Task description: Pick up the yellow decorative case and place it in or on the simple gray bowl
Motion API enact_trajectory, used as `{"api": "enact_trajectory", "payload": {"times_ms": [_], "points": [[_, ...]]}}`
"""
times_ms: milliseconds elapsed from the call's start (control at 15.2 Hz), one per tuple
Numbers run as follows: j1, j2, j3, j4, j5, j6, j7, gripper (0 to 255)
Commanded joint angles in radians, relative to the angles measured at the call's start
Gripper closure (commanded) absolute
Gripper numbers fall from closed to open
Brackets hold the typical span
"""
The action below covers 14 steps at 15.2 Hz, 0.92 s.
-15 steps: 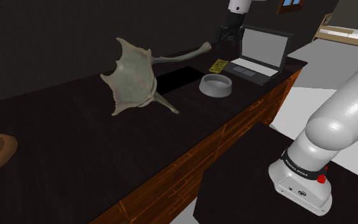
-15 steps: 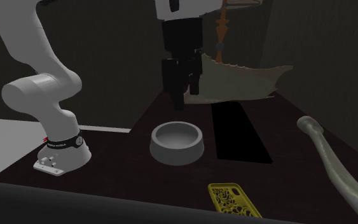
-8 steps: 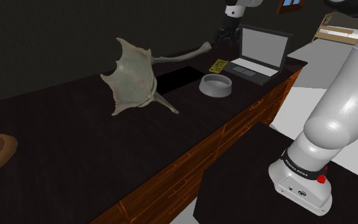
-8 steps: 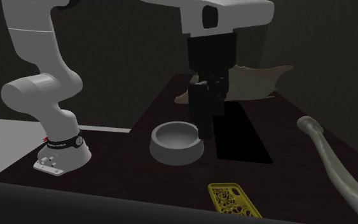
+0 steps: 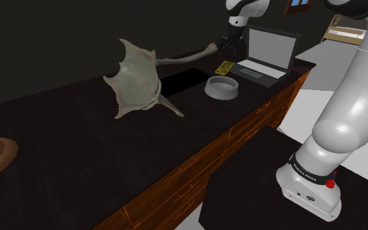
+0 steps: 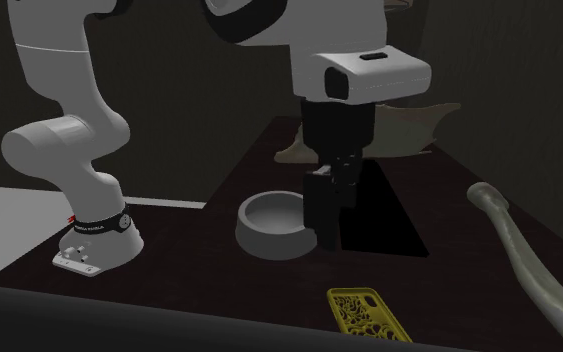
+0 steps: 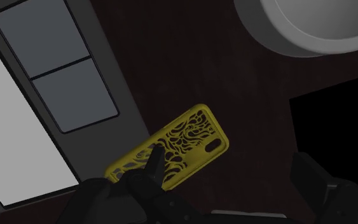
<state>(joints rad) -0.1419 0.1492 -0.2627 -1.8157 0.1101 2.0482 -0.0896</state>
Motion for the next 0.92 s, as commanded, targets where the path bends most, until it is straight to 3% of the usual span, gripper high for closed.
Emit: {"api": "enact_trajectory", "payload": {"times_ms": [0, 330, 396, 858], "points": [[0.000, 0.002, 0.000, -0.004, 0.001, 0.006, -0.001, 0], [0.000, 0.002, 0.000, -0.003, 0.001, 0.006, -0.001, 0], [0.000, 0.002, 0.000, -0.003, 0.001, 0.006, -0.001, 255], [0.000, 0.002, 0.000, -0.003, 0.001, 0.006, -0.001, 255]]}}
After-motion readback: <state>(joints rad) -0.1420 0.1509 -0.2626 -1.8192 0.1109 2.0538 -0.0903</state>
